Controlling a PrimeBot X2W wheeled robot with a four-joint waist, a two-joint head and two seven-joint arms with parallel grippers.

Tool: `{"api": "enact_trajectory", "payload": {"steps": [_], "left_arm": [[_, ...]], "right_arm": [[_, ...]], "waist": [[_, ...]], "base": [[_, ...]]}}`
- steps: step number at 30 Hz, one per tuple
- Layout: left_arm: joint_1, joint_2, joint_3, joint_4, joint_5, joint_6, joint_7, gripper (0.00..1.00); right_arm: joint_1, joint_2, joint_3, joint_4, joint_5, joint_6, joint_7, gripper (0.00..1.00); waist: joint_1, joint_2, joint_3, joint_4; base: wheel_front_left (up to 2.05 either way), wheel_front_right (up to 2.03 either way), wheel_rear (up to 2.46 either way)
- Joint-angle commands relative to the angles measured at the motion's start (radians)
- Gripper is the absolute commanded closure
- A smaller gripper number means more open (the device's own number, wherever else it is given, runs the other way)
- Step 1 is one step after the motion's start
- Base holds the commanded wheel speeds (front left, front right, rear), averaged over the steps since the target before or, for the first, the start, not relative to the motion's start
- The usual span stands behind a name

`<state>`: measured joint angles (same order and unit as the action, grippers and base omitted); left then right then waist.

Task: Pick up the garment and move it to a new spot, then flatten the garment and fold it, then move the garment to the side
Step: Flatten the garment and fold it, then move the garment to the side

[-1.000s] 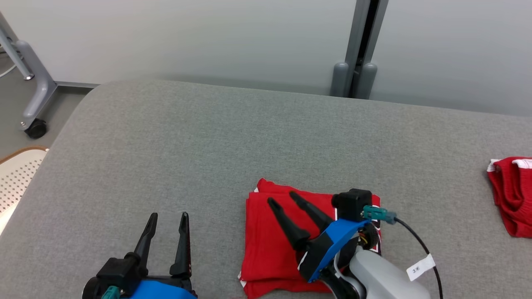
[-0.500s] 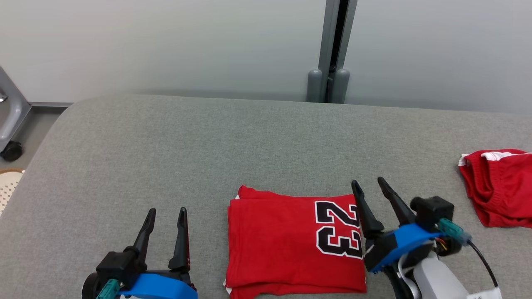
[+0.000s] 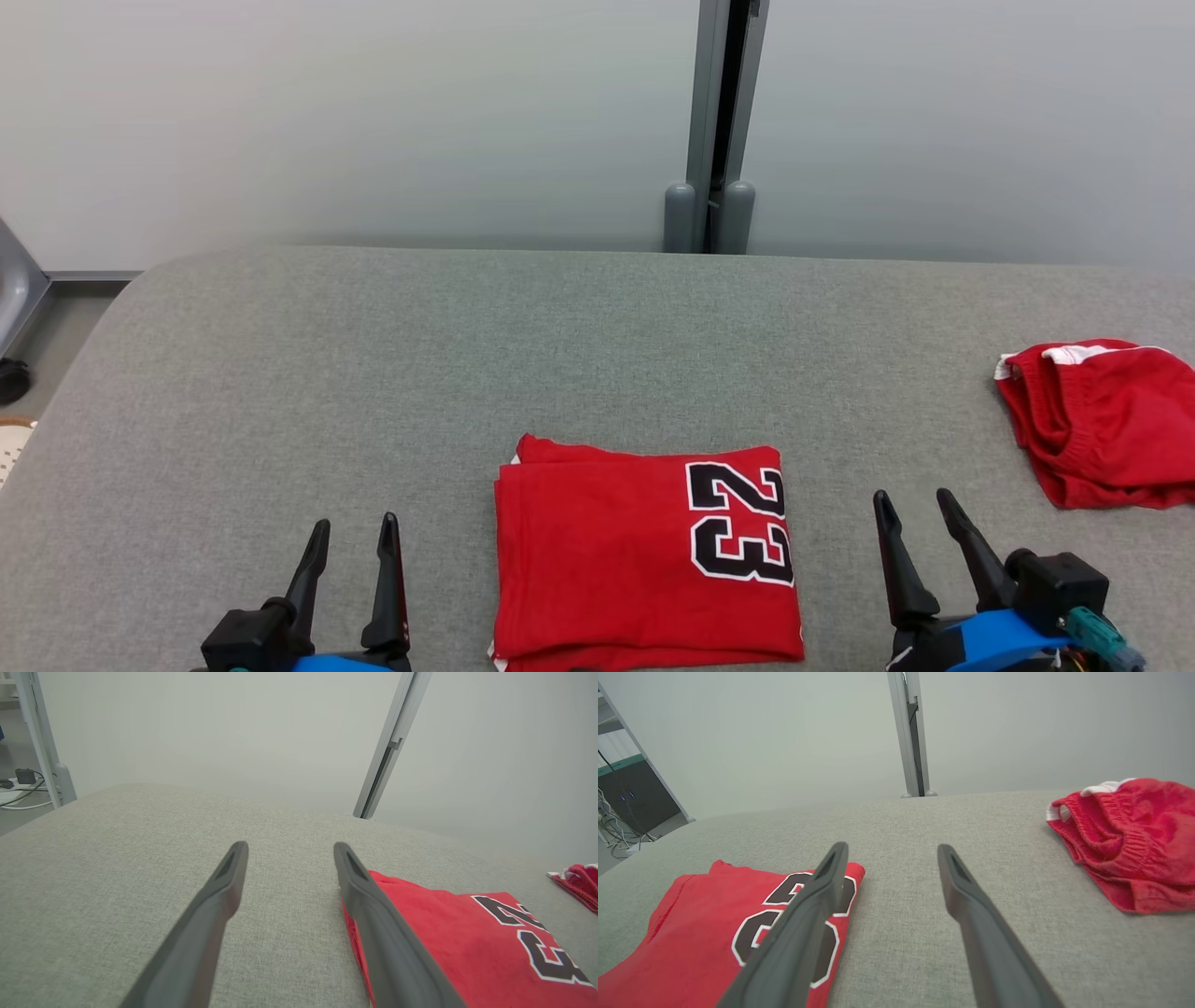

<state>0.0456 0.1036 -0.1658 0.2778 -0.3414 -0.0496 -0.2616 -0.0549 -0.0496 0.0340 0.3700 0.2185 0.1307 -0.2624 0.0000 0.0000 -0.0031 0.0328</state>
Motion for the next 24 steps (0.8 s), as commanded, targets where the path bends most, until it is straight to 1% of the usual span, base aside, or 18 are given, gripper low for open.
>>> {"api": "enact_trajectory", "payload": {"steps": [1,18,22,24], "left_arm": [[0.011,0.0,0.005,0.001,0.007,-0.002,-0.005,0.0],[-0.009,-0.009,0.003,0.019,0.019,-0.012,-0.005,0.0],[-0.012,-0.009,0.006,0.016,0.023,-0.014,-0.005,0.0],[-0.014,-0.008,0.01,0.011,0.026,-0.011,-0.005,0.0]], "right_arm": [[0.013,-0.002,-0.002,-0.005,0.001,0.0,-0.003,0.0],[0.018,-0.002,-0.012,-0.006,-0.005,0.0,-0.003,0.0],[0.003,-0.002,-0.004,-0.003,-0.038,0.0,0.002,0.0],[-0.011,-0.002,0.007,-0.004,-0.052,0.0,0.024,0.0]], "waist": [[0.0,0.0,0.0,-0.001],[0.0,0.0,-0.001,-0.001],[0.0,0.0,0.003,0.003],[0.0,0.0,0.007,0.008]], "base": [[0.0,0.0,0.0],[0.0,0.0,0.0],[0.0,0.0,0.0],[0.0,0.0,0.0]]}}
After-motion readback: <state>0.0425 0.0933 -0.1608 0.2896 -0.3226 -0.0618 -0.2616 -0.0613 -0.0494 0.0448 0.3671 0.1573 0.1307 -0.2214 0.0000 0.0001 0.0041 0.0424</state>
